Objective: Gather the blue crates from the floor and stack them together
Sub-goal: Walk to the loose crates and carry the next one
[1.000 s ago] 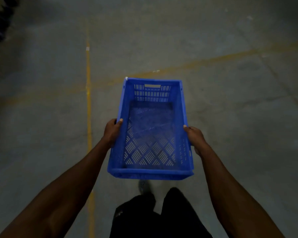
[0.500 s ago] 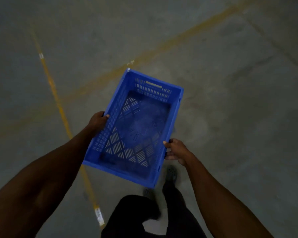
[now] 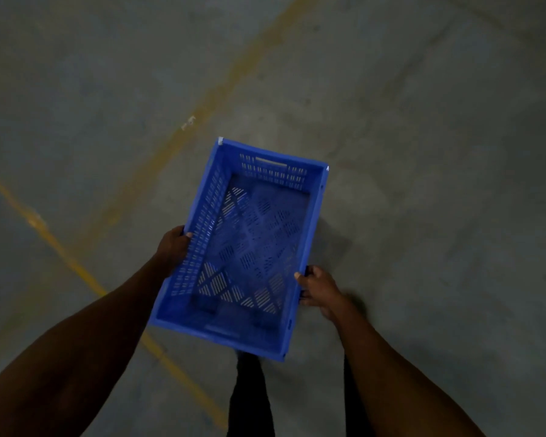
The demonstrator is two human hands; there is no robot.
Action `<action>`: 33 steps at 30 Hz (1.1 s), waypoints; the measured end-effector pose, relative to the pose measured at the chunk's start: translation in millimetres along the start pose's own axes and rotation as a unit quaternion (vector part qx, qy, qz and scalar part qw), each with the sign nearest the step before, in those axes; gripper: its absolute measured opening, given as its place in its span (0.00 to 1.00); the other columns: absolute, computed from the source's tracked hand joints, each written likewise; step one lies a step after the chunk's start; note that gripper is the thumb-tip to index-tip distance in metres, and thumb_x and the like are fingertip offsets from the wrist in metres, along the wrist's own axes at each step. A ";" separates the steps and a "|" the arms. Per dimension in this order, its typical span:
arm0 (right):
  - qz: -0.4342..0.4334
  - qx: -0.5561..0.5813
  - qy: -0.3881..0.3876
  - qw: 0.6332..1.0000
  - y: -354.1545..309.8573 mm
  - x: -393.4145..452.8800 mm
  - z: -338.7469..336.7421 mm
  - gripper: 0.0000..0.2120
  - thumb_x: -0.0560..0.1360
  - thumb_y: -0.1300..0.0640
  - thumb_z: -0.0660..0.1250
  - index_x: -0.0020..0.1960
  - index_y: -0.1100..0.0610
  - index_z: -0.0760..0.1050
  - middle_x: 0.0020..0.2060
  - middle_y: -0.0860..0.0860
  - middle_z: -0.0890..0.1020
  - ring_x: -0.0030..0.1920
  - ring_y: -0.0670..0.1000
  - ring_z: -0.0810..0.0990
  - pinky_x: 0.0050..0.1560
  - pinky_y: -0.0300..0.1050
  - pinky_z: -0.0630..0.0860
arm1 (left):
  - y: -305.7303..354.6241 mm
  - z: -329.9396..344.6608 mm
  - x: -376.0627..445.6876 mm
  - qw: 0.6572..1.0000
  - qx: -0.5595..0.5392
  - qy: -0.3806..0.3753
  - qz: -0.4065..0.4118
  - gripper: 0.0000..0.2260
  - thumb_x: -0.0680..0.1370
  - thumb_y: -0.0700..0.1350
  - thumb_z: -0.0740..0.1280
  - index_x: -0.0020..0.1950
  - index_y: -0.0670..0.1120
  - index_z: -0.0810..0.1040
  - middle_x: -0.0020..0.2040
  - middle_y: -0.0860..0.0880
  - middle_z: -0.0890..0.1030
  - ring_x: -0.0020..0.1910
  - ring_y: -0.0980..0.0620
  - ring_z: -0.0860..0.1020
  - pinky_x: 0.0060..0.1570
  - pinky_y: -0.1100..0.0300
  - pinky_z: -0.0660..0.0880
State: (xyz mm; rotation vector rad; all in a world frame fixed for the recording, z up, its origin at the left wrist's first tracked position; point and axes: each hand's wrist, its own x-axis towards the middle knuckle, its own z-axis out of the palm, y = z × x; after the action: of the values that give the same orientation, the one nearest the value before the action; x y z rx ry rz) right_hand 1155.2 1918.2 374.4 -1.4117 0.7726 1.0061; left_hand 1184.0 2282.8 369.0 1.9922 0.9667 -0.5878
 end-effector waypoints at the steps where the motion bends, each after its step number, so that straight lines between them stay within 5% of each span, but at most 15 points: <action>1: 0.001 0.016 0.008 1.000 9.9 13.5 13.6 0.12 0.78 0.54 0.69 0.58 0.57 0.74 0.53 0.56 0.83 0.46 0.55 0.84 0.34 0.45 0.81 | -6.8 -3.5 17.8 1.000 0.009 -0.010 0.007 0.10 0.83 0.44 0.63 0.61 0.42 0.79 0.54 0.35 0.83 0.51 0.34 0.83 0.54 0.32 0.78; 9: 0.001 0.156 0.013 0.988 74.7 122.1 96.5 0.13 0.78 0.58 0.69 0.60 0.62 0.74 0.55 0.58 0.83 0.52 0.58 0.84 0.49 0.57 0.83 | -48.3 -5.2 176.9 0.991 0.092 -0.051 0.081 0.19 0.73 0.53 0.63 0.58 0.45 0.82 0.52 0.39 0.85 0.49 0.41 0.83 0.56 0.37 0.79; 16: -0.007 0.166 0.037 0.985 102.0 197.9 112.1 0.15 0.77 0.58 0.70 0.61 0.62 0.74 0.57 0.61 0.81 0.55 0.61 0.83 0.54 0.62 0.80 | -61.3 39.5 268.8 0.988 0.075 -0.075 0.111 0.14 0.74 0.47 0.63 0.57 0.47 0.82 0.49 0.41 0.83 0.46 0.45 0.81 0.56 0.35 0.78; 28: -0.045 0.155 0.066 0.985 110.7 264.9 111.0 0.13 0.77 0.60 0.70 0.59 0.64 0.75 0.55 0.63 0.82 0.53 0.61 0.83 0.52 0.63 0.81 | -65.6 64.9 317.6 0.981 0.046 -0.092 0.164 0.17 0.72 0.52 0.64 0.58 0.49 0.82 0.51 0.40 0.84 0.47 0.45 0.81 0.56 0.32 0.77; 33: -0.054 0.161 0.080 0.982 115.3 264.6 108.4 0.14 0.76 0.60 0.70 0.59 0.64 0.75 0.54 0.62 0.82 0.54 0.61 0.83 0.52 0.61 0.81 | -71.1 64.7 310.6 0.976 0.050 -0.097 0.188 0.13 0.73 0.56 0.65 0.54 0.56 0.83 0.49 0.43 0.84 0.46 0.47 0.81 0.55 0.34 0.78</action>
State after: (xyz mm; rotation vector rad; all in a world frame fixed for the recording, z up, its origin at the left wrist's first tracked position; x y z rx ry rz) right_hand 1144.8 2040.6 91.6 -1.2467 0.9222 0.6539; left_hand 1308.5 2384.1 86.2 2.0910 0.4318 -0.6124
